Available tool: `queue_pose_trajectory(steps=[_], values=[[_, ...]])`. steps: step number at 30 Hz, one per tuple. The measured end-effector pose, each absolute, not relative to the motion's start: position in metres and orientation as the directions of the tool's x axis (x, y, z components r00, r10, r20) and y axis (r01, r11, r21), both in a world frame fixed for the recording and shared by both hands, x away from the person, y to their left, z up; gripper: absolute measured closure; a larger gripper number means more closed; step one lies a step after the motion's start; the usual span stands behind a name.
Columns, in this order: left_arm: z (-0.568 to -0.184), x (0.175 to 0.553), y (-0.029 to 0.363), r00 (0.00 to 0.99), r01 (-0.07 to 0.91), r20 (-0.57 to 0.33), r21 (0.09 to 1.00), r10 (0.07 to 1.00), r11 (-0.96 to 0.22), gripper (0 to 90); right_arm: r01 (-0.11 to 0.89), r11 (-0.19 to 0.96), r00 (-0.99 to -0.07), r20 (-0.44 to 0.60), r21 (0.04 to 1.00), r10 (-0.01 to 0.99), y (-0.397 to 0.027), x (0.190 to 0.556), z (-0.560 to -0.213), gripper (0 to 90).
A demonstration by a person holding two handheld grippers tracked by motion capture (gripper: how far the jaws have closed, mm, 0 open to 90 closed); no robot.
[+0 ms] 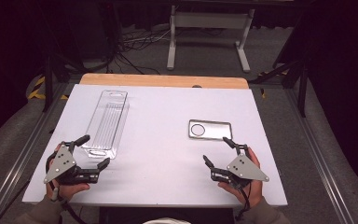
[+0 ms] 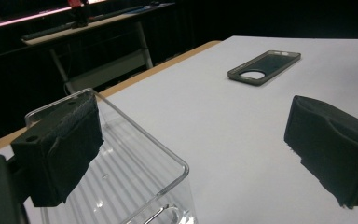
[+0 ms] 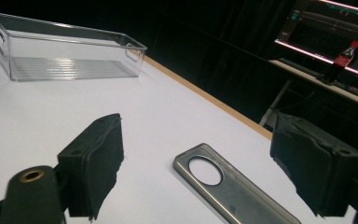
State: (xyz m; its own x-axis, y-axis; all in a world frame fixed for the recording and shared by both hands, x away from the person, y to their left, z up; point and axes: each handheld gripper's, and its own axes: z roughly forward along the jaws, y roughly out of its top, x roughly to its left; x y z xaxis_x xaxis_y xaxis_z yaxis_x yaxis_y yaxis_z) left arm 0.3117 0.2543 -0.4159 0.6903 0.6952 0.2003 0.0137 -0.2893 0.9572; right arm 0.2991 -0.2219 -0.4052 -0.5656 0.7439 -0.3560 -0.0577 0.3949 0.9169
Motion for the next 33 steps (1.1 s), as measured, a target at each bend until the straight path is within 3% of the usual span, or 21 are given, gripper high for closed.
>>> queue_pose_trajectory(steps=[23, 33], values=[[-0.418, 0.311, 0.249, 0.73, -0.006, 0.207, 0.955, 0.651, -0.297, 3.1, -0.049, 0.379, -0.546, -0.343, 0.924, 0.765, -0.229, 0.309, -0.397, 19.6], [-0.419, 0.312, 0.248, 0.73, 0.001, 0.206, 0.953, 0.652, -0.302, 3.1, -0.032, 0.359, -0.544, -0.317, 0.933, 0.777, -0.238, 0.328, -0.383, 31.0]])
